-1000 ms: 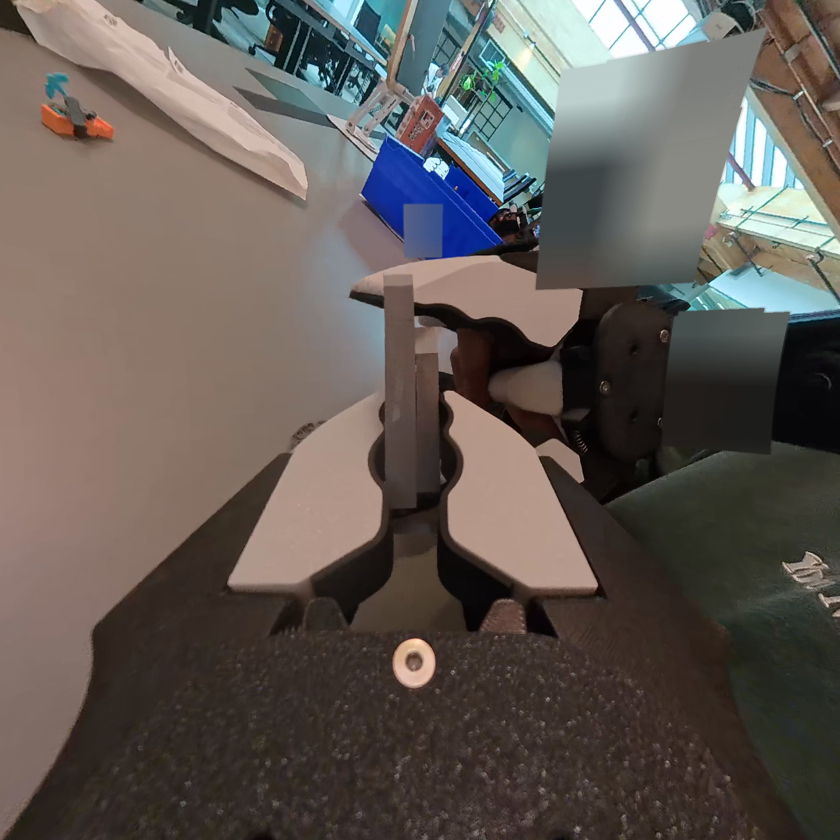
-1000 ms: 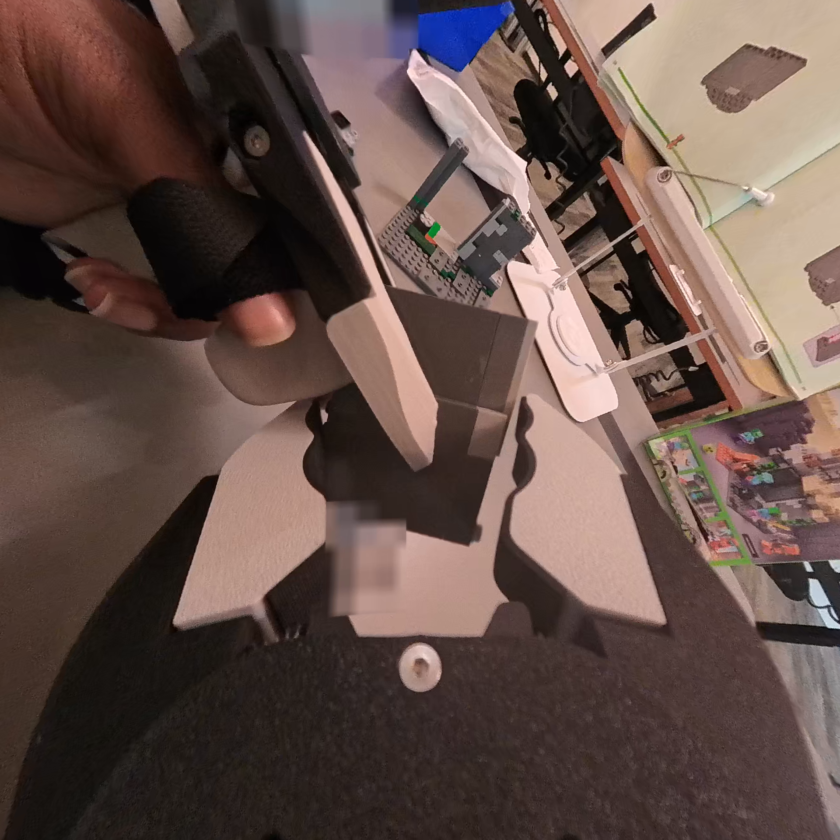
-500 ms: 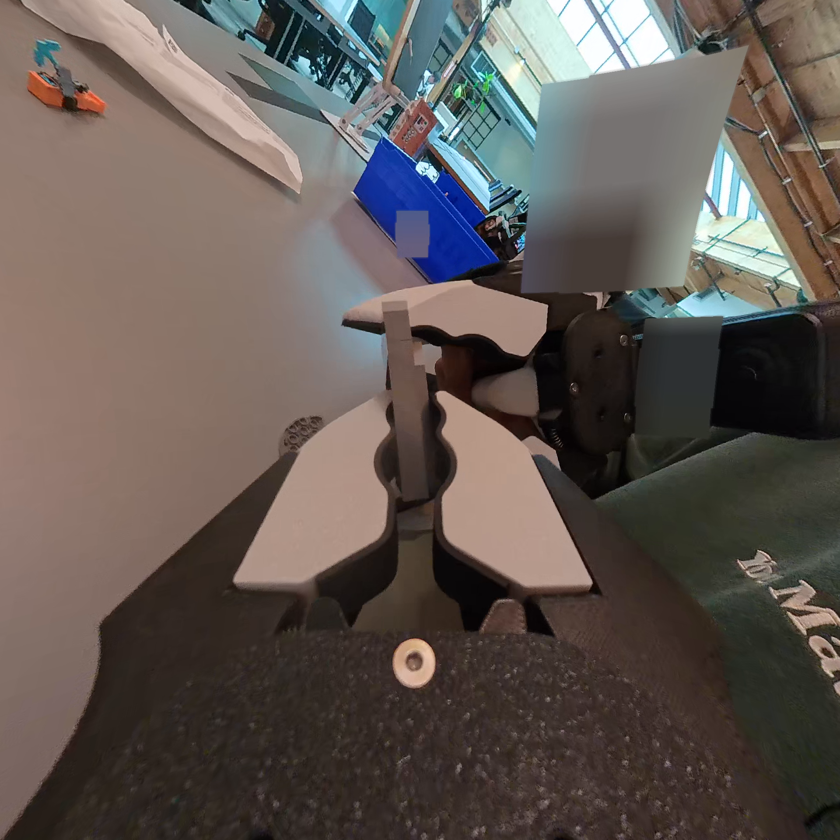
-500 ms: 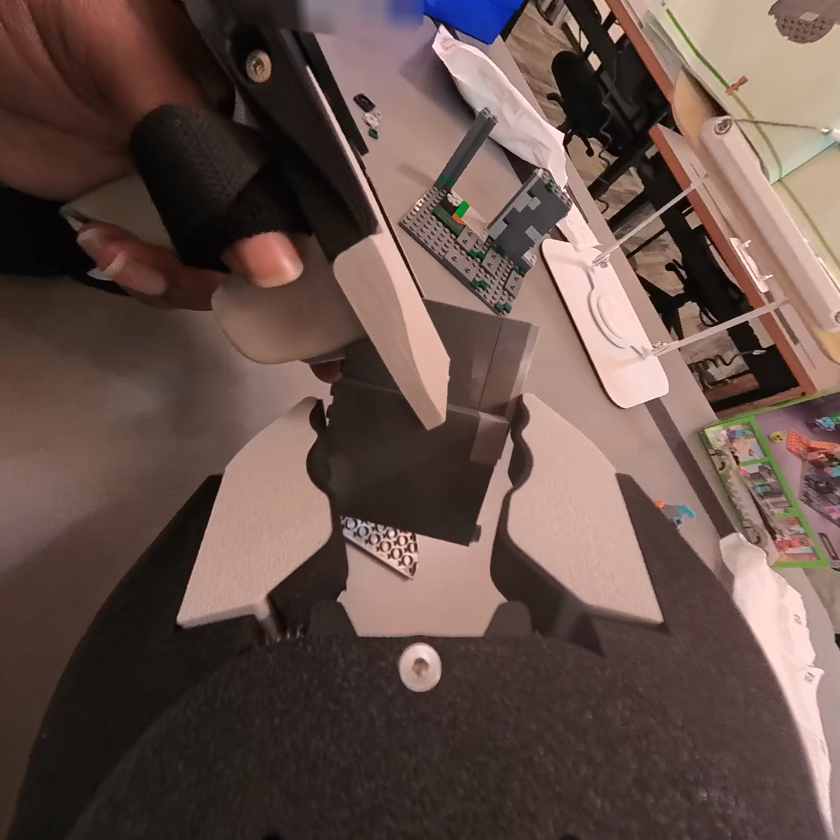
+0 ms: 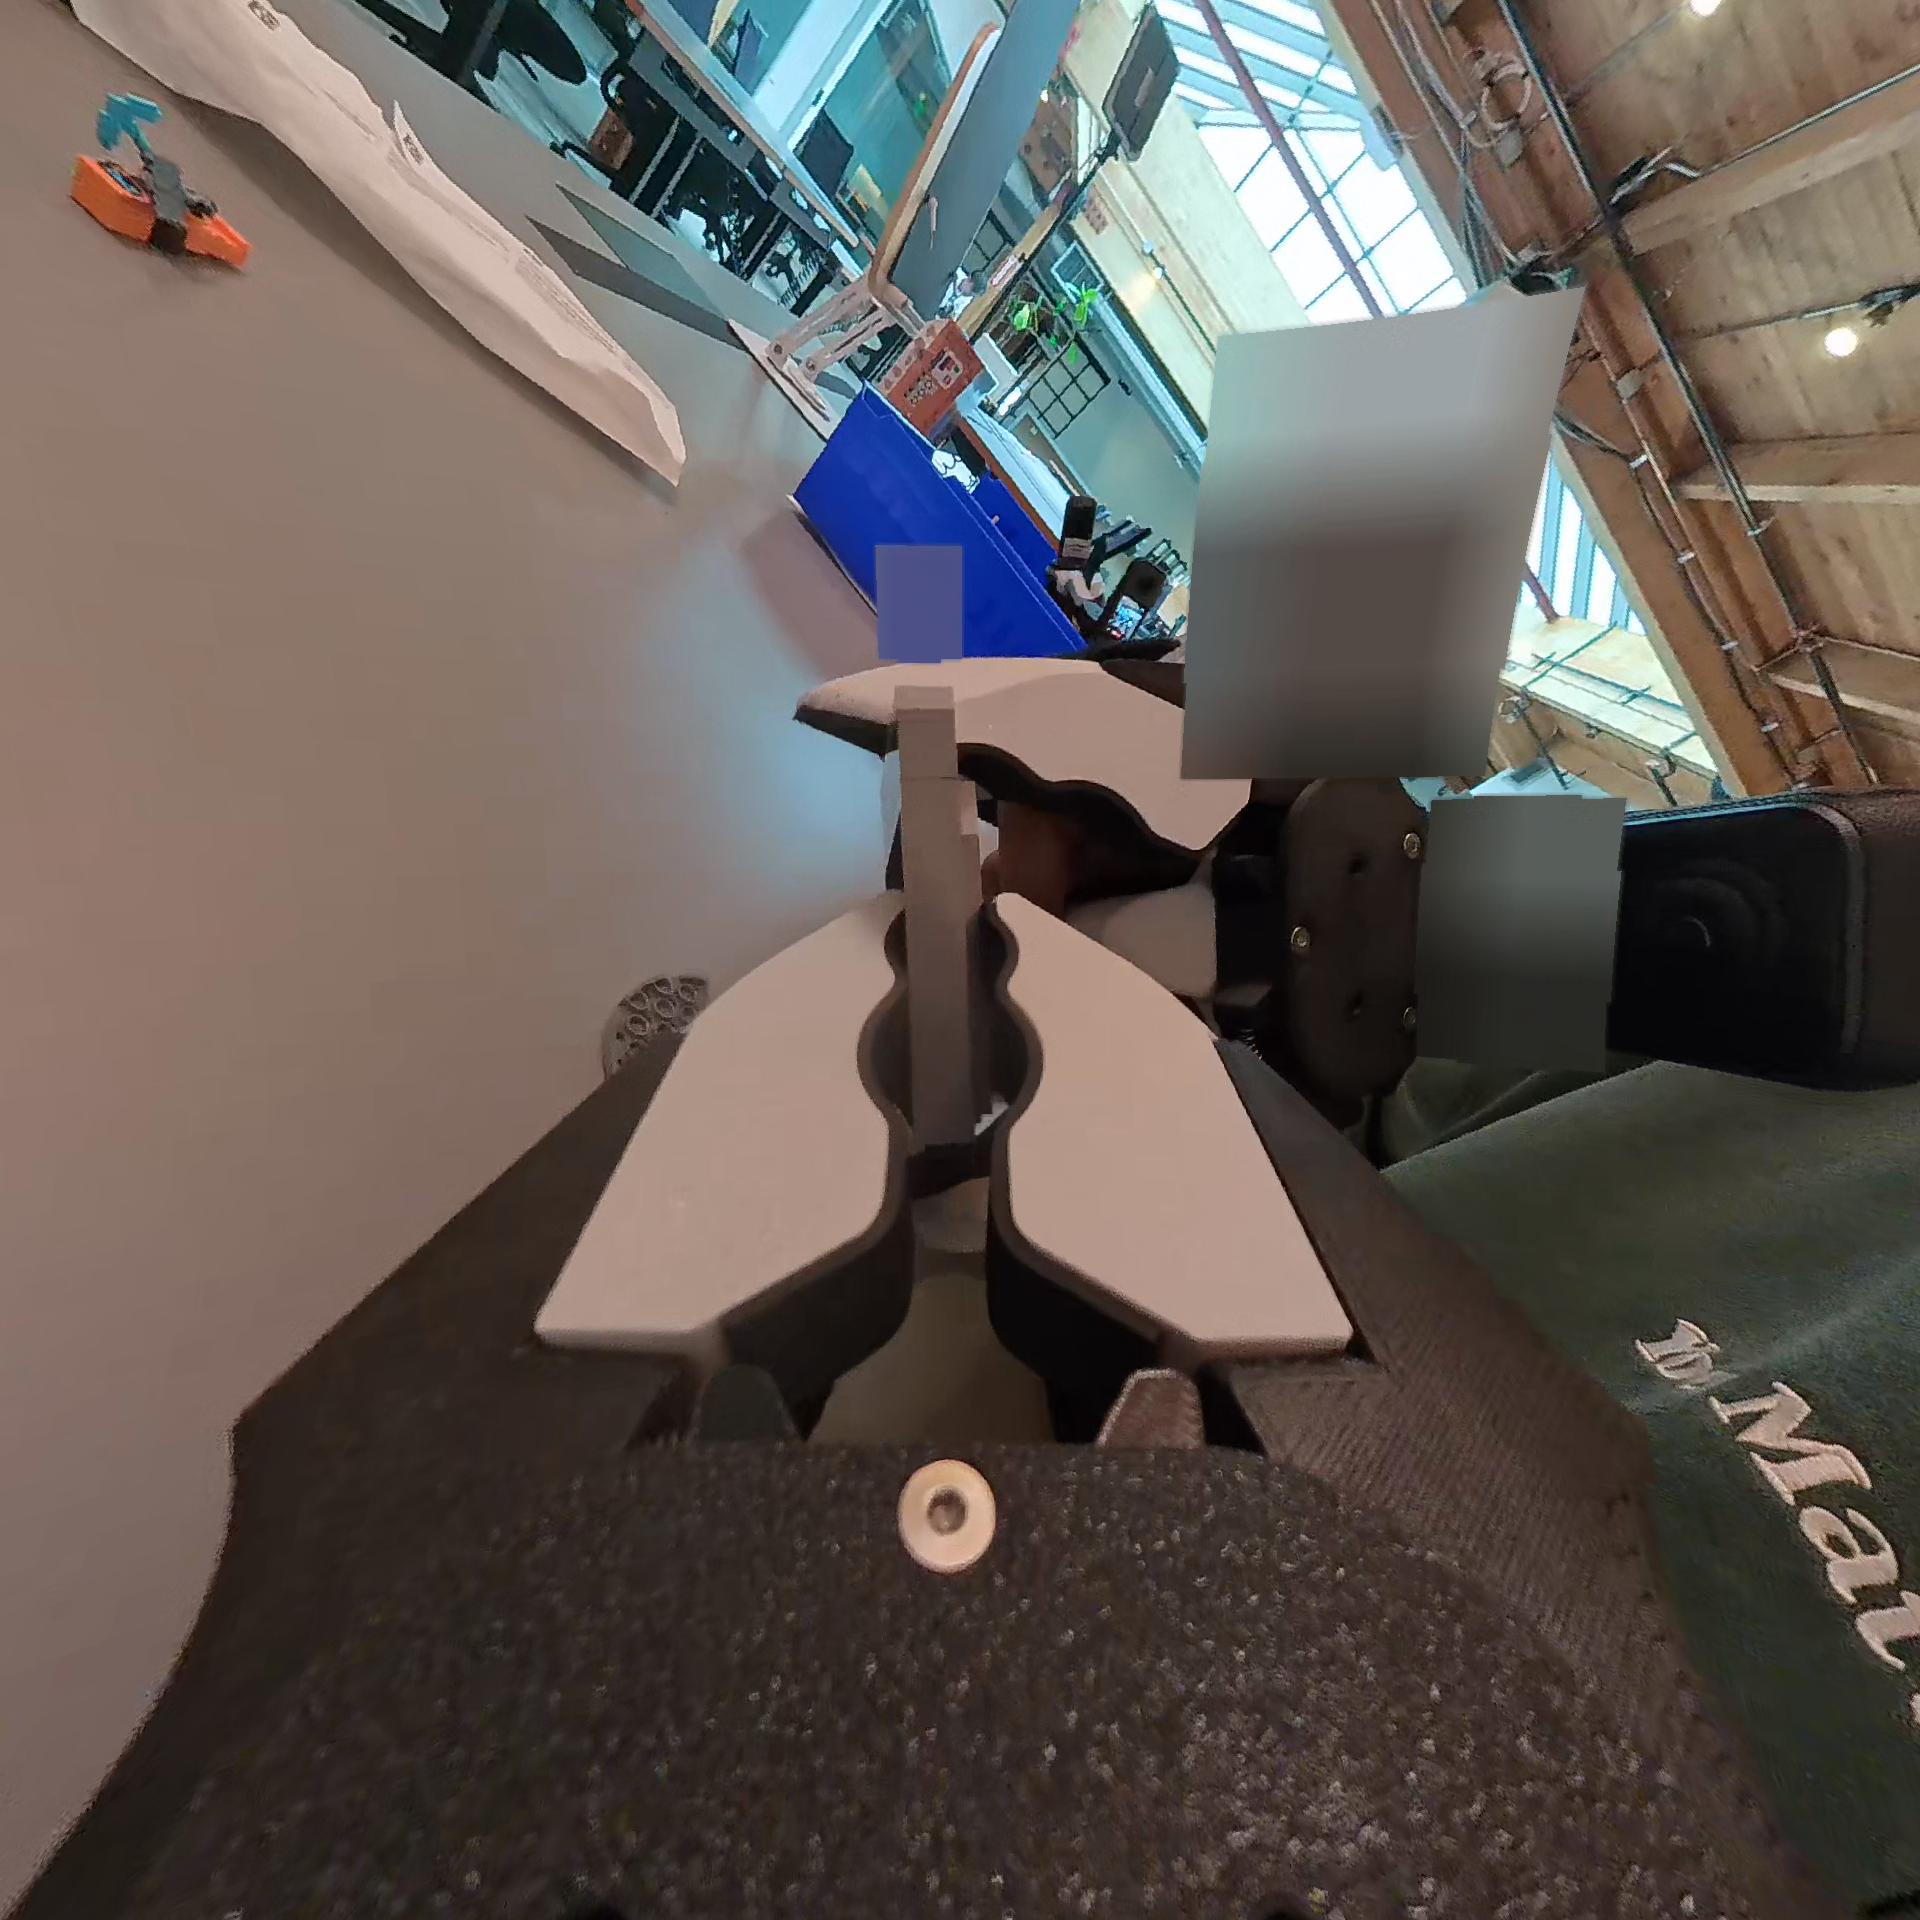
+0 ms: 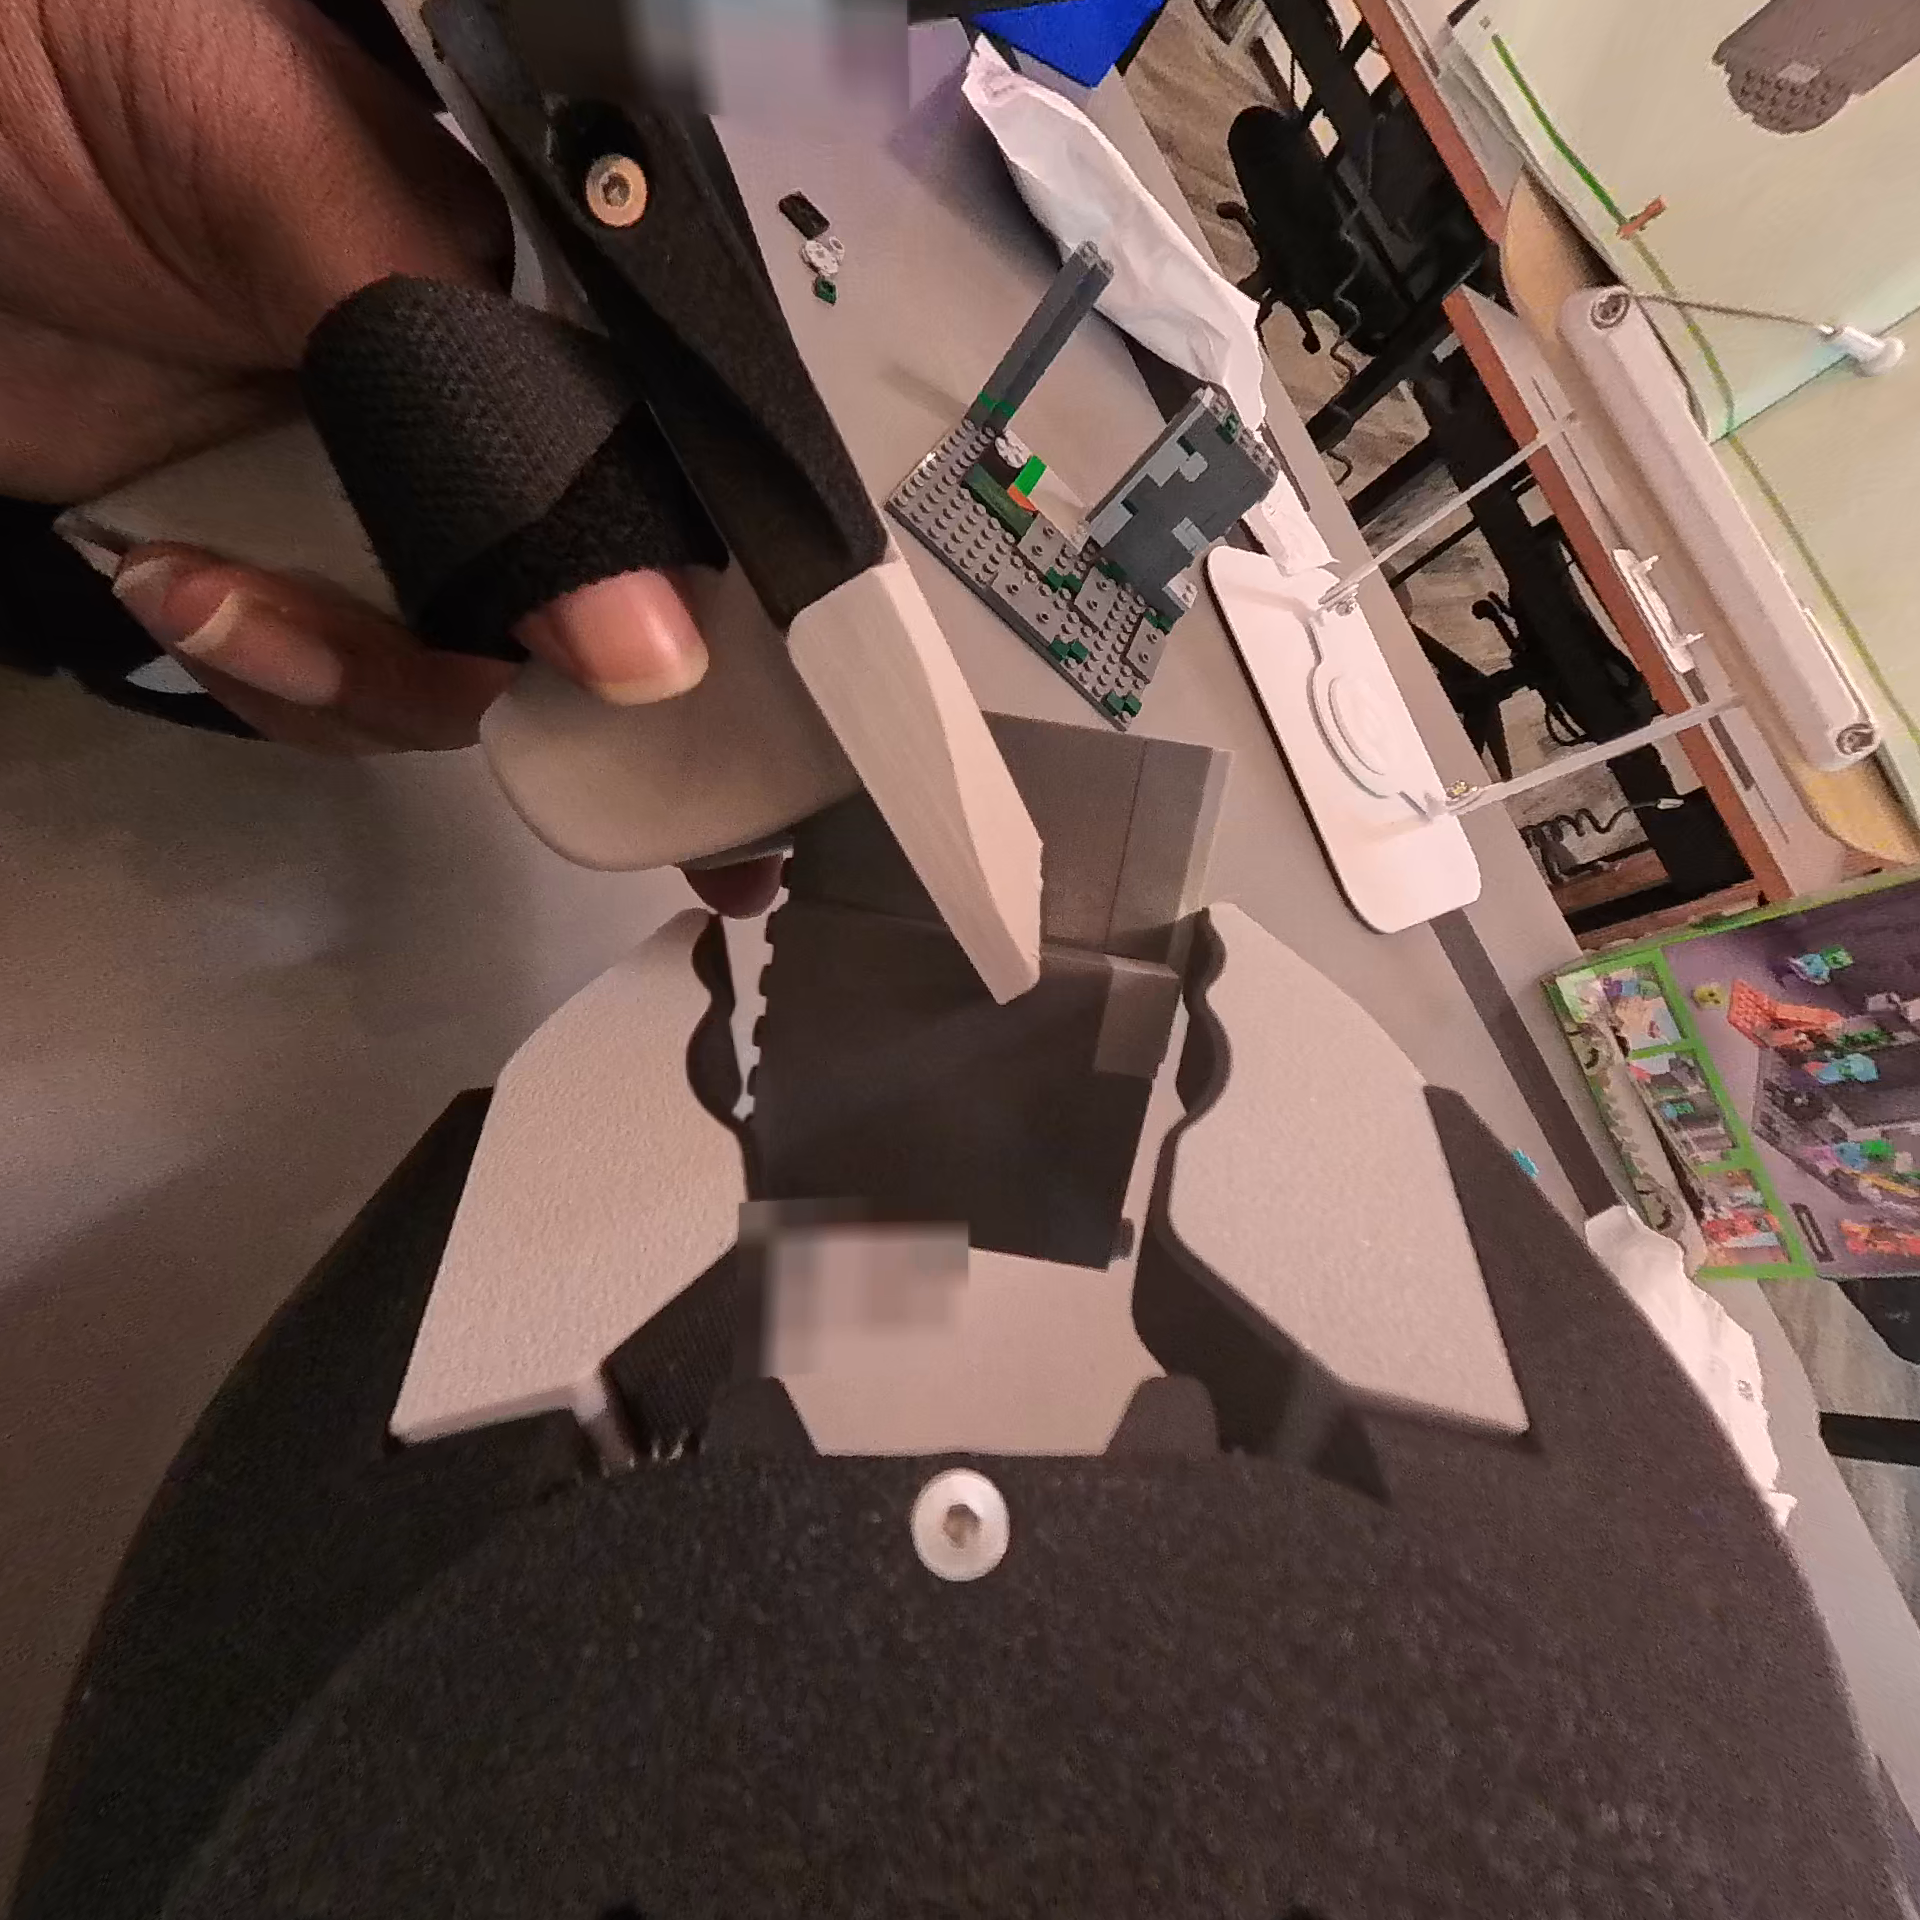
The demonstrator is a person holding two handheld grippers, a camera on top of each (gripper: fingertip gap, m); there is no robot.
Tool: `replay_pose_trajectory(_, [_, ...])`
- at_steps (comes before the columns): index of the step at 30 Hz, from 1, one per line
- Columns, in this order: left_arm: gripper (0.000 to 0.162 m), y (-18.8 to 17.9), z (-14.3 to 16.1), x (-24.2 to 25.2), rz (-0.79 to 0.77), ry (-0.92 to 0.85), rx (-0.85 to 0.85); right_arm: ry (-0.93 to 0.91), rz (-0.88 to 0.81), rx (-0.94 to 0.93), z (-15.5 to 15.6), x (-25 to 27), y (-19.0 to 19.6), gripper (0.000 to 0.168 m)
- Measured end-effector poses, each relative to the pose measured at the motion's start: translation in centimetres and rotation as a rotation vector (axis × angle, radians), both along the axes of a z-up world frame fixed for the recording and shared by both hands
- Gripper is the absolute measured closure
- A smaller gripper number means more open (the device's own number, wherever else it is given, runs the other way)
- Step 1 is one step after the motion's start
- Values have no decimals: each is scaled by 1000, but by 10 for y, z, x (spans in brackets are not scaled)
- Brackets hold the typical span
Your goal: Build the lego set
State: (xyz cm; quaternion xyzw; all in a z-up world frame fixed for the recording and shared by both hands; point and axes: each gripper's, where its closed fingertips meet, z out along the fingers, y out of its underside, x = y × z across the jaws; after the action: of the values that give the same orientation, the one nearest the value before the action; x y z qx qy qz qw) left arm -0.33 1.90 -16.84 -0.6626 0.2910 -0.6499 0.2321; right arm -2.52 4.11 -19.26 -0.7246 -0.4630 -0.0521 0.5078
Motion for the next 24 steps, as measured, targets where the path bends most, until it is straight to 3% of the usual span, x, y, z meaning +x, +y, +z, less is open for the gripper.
replay_pose_trajectory(7, [152, -5, 18, -8, 0, -84, 151, 54, 43, 60, 13, -1, -5, 81])
replay_pose_trajectory(13, [152, -19, 33, -29, -63, -159, 554, 474, 229, -76, 40, -1, -37, 83])
replay_pose_trajectory(17, [152, -40, 28, -35, -177, -163, 712, 651, 347, -253, 43, 5, -54, 102])
replay_pose_trajectory(24, [152, -64, 18, -29, -312, -157, 832, 489, 533, -191, 45, -14, -73, 122])
